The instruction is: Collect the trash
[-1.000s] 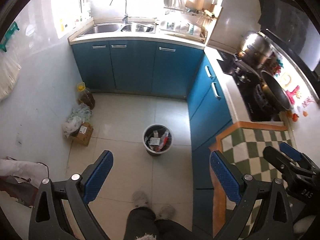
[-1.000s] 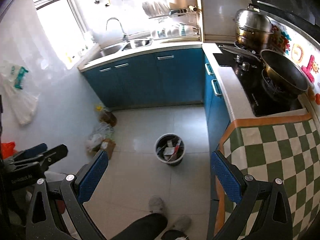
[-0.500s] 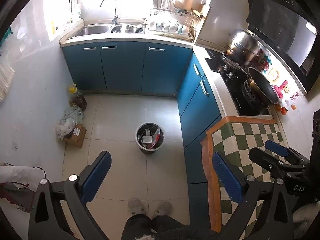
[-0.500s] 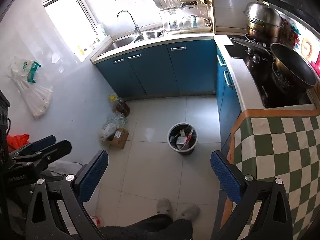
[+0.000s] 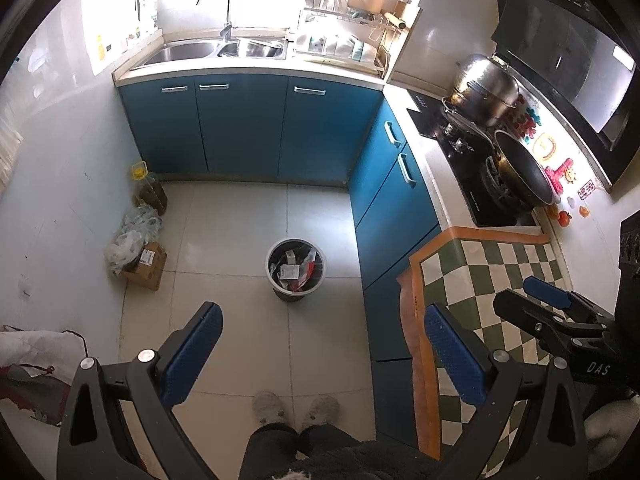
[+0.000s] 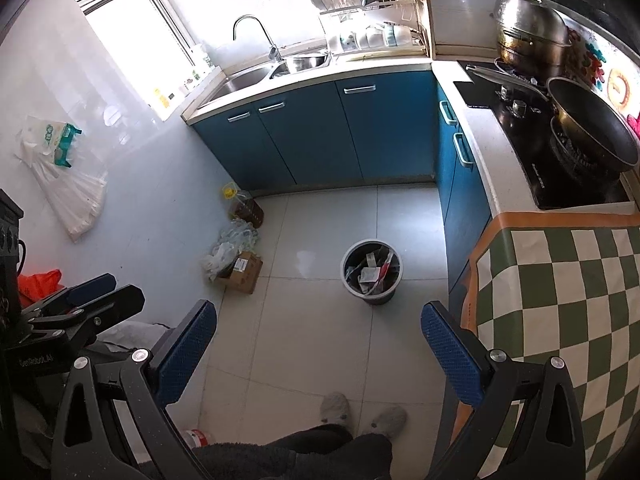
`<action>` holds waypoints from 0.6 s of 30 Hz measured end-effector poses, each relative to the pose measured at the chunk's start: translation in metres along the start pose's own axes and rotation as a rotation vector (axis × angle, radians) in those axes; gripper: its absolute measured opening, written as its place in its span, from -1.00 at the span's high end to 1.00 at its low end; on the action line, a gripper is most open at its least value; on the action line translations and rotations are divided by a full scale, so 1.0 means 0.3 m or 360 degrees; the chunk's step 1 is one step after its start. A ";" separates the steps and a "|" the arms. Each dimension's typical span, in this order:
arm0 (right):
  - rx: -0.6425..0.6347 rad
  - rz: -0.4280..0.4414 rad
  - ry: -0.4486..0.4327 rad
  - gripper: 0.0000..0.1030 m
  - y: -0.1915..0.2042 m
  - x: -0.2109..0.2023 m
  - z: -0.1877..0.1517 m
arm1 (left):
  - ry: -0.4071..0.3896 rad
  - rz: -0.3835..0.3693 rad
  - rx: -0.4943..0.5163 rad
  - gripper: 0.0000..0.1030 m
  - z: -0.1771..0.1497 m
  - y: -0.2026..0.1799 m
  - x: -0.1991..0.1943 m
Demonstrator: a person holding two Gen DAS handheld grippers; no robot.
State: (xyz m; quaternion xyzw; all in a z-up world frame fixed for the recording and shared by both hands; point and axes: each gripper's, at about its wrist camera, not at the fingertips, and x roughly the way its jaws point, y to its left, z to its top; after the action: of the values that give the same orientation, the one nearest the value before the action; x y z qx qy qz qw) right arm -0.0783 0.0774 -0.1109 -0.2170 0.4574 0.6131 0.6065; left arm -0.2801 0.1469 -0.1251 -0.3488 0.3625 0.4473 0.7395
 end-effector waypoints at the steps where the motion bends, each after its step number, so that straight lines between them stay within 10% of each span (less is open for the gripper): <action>1: 0.0001 0.0002 0.0003 -1.00 -0.003 0.001 0.000 | 0.0005 -0.0007 -0.0003 -1.00 -0.001 0.000 0.002; 18: 0.0040 0.0019 0.0040 -1.00 -0.046 0.019 -0.012 | 0.0072 -0.0117 -0.0031 -1.00 0.000 -0.009 0.025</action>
State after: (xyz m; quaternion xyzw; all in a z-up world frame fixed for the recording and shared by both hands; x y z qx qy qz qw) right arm -0.0674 0.0753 -0.1214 -0.2144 0.4739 0.6081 0.5997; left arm -0.2753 0.1490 -0.1310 -0.3792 0.3616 0.4154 0.7436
